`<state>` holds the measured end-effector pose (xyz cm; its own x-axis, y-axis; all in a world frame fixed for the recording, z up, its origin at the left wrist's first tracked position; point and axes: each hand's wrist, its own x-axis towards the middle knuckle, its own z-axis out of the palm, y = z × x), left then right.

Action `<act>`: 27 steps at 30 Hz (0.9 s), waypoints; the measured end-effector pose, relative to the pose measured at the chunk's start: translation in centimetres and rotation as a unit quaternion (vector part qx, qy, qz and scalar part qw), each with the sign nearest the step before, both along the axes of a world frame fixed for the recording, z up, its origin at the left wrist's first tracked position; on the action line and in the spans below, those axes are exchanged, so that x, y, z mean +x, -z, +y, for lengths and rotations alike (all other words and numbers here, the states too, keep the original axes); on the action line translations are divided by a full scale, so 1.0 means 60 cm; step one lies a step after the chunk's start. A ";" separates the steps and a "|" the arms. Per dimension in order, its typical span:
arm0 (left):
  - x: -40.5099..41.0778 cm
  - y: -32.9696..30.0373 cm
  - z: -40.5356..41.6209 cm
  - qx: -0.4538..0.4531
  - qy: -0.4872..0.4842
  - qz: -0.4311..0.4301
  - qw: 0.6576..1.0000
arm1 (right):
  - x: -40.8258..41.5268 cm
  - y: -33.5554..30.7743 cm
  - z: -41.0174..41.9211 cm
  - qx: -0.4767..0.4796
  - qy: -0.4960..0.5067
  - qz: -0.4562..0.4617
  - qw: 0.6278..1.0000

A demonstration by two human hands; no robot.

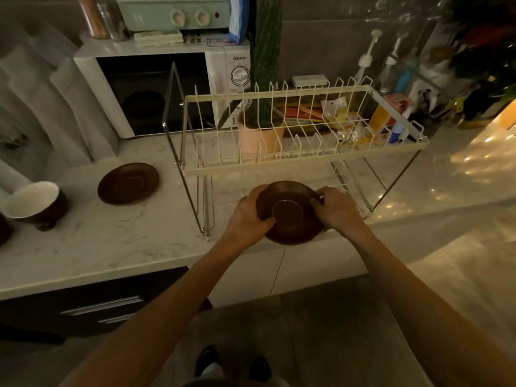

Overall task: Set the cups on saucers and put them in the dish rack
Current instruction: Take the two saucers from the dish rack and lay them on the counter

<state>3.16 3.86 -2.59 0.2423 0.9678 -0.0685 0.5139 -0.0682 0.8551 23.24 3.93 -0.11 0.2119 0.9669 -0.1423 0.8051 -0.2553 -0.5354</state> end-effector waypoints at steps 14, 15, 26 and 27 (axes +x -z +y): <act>-0.134 -0.009 -0.087 -0.052 0.032 0.015 0.998 | -0.108 0.000 -0.041 -0.139 -0.101 0.100 0.980; -0.141 -0.009 -0.095 -0.054 0.036 0.018 0.998 | -0.115 0.003 -0.043 -0.152 -0.112 0.100 0.977; -0.250 -0.013 -0.156 -0.134 -0.021 -0.034 0.990 | -0.213 0.020 -0.051 -0.206 -0.211 0.137 0.946; -0.262 -0.014 -0.159 -0.136 -0.035 -0.037 0.989 | -0.227 0.021 -0.050 -0.202 -0.219 0.136 0.945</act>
